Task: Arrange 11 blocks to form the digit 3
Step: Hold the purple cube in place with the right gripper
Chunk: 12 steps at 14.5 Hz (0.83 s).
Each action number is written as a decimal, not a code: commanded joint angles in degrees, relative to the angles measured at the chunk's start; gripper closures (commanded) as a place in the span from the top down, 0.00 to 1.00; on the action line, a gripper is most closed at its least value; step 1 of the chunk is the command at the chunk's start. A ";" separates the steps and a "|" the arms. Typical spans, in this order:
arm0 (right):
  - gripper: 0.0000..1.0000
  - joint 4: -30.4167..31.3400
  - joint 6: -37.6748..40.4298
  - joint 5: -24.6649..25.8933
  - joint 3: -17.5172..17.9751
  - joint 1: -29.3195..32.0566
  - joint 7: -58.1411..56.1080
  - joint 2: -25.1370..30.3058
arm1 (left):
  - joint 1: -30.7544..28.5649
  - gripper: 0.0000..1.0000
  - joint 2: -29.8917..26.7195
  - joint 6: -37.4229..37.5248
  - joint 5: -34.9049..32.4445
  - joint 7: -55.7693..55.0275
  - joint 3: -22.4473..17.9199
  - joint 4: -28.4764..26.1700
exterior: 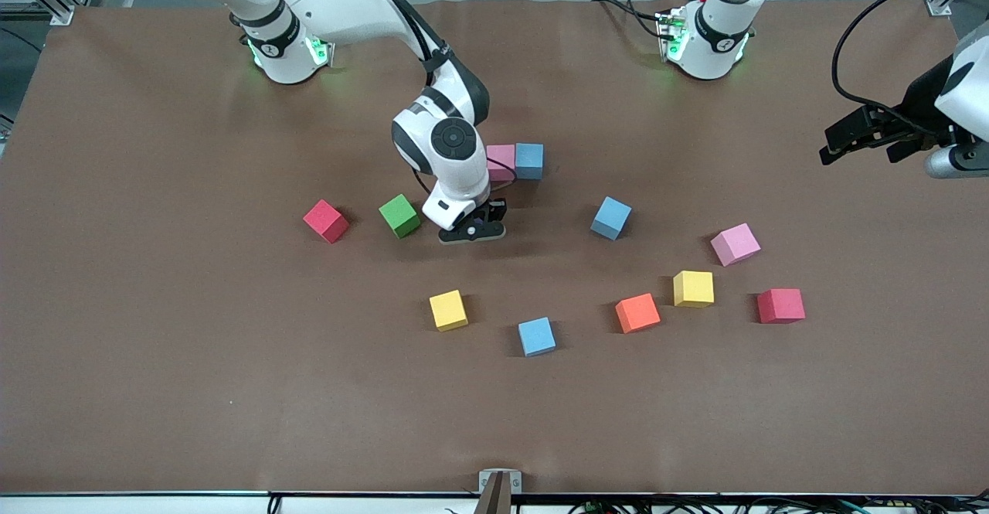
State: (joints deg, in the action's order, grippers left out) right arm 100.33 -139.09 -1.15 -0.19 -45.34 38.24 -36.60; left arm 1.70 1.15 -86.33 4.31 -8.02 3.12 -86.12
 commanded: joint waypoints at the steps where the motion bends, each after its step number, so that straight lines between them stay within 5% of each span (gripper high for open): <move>1: 0.00 2.59 1.36 -0.96 0.01 -1.16 1.40 0.47 | -0.21 1.00 -0.27 -0.06 0.61 0.11 -0.04 -0.10; 12: 0.00 2.68 1.98 -0.87 -0.16 -0.90 1.05 0.65 | -0.12 1.00 -0.27 -0.06 0.61 0.11 -0.04 -0.01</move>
State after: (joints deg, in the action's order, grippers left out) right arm 100.33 -137.77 -1.16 -0.17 -45.71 38.34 -36.42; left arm 1.70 1.15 -86.33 4.31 -8.03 3.12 -86.12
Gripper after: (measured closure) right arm 0.467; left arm 0.000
